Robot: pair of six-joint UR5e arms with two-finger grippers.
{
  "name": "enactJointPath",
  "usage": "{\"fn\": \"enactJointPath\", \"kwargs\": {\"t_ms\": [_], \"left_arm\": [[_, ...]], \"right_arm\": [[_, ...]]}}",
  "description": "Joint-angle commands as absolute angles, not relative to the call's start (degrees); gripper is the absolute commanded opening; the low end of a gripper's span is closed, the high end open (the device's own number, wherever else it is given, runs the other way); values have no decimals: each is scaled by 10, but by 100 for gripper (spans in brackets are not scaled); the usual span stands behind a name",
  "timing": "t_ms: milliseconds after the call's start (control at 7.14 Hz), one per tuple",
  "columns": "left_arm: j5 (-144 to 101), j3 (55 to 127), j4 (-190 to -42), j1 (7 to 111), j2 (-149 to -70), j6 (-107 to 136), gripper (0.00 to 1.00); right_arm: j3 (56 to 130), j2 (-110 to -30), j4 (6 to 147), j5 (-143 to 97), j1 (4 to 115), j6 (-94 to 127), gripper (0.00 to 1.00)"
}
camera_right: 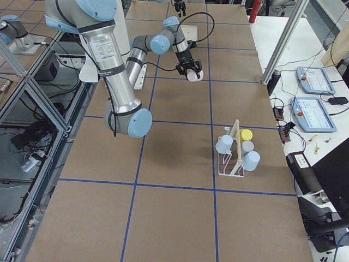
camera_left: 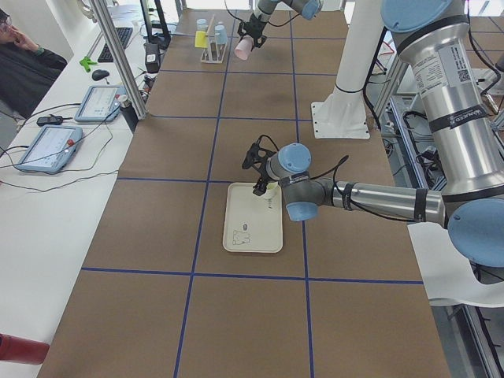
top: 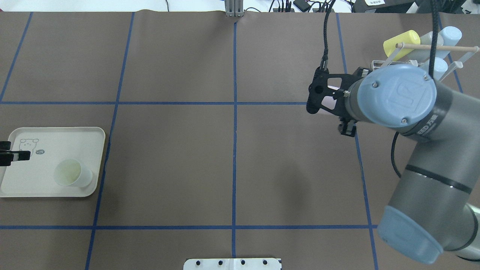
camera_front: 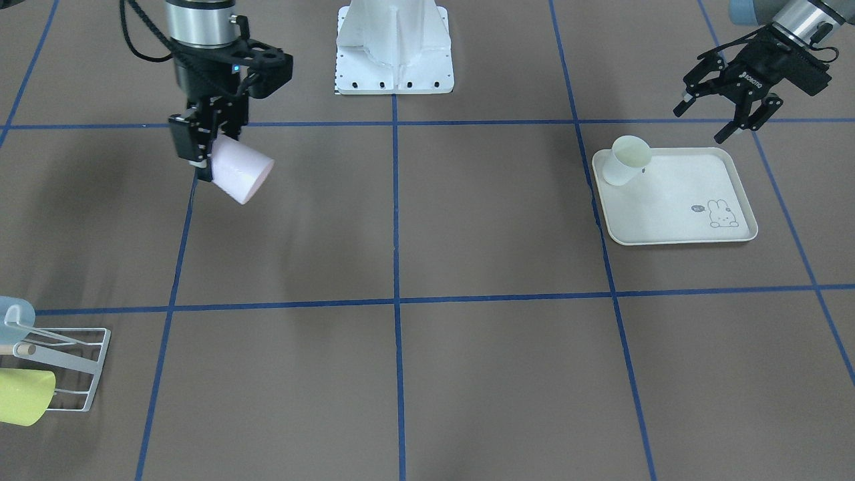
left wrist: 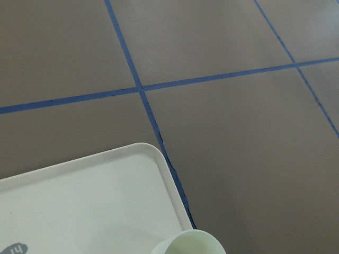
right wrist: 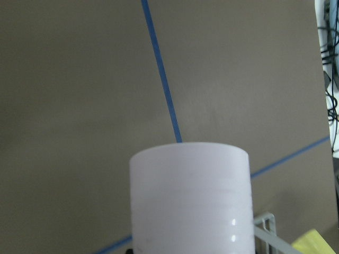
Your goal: Transfer IKEA cup to right arm and place on rack
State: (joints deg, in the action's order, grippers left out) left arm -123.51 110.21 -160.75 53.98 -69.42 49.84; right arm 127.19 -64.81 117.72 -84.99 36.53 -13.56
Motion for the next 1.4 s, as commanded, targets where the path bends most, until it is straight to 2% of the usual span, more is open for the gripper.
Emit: {"fn": "enactJointPath", "kwargs": {"t_ms": [0,420,1261], "left_arm": [[-1236,1102,-1608,542,-691,497,100],[-1237,1102,-1608,541,-692,497,100],[-1236,1102,-1608,541,-693,497,100]], "right_arm": [[1277,-650,1283,-812,416,-302,0],[1244,-655,1317,-683,412,-495,0],[1146,-659,1269,-580,425,-572,0]]}}
